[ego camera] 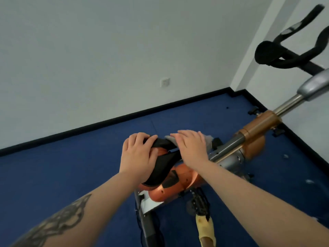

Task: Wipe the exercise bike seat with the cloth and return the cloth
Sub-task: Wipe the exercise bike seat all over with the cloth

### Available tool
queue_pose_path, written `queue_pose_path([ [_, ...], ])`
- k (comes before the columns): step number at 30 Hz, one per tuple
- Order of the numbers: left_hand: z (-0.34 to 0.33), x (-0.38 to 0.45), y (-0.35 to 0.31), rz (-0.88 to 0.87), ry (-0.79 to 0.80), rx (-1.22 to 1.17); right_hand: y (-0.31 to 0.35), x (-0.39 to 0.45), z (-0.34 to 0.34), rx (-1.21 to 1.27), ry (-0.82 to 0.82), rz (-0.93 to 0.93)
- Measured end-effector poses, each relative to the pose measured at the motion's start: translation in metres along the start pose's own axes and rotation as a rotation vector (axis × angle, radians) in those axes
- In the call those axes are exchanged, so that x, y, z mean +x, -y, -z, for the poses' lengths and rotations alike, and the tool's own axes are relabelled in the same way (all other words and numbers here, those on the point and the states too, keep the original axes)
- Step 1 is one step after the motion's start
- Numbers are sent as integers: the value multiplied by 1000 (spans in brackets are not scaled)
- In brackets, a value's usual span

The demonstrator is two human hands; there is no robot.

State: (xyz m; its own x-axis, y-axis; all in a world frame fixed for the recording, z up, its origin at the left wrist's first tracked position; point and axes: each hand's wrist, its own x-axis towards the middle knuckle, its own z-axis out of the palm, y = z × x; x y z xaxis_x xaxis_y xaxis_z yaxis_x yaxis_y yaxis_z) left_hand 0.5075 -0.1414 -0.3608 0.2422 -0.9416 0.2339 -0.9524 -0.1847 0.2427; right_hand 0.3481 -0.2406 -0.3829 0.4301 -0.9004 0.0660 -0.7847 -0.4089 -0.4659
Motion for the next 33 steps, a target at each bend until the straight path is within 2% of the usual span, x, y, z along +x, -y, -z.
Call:
queue_pose_path([
  [4,1,-2,0,-24,39,-18,-5,17,14,-94,66,-96],
  [8,-2,0,3,-19,68,-47,-17,-9,1,179,-114,-264],
  [9,-2,2,4,-11,70,-67,-20,-5,0,199,-98,-291],
  [13,1,2,3,-3,75,-94,-22,32,16,368,147,-546],
  [14,2,1,2,1,80,-96,-23,35,20,409,153,-596],
  [15,3,1,1,4,86,-98,-23,35,19,497,118,-639],
  [17,5,1,1,4,97,-105,-15,19,9,719,-51,-735],
  [20,5,5,2,12,111,-119,-1,-2,-9,766,-261,-754],
  [22,6,6,2,13,108,-126,-7,10,-9,784,-252,-797],
  [24,6,7,3,16,98,-139,-14,30,-7,758,-115,-824],
  [26,5,7,3,19,97,-148,-16,39,-1,728,-57,-846],
  [31,5,3,4,15,91,-167,12,-5,-13,831,-307,-905],
  [33,4,4,4,22,93,-183,26,-24,-23,823,-352,-960],
])
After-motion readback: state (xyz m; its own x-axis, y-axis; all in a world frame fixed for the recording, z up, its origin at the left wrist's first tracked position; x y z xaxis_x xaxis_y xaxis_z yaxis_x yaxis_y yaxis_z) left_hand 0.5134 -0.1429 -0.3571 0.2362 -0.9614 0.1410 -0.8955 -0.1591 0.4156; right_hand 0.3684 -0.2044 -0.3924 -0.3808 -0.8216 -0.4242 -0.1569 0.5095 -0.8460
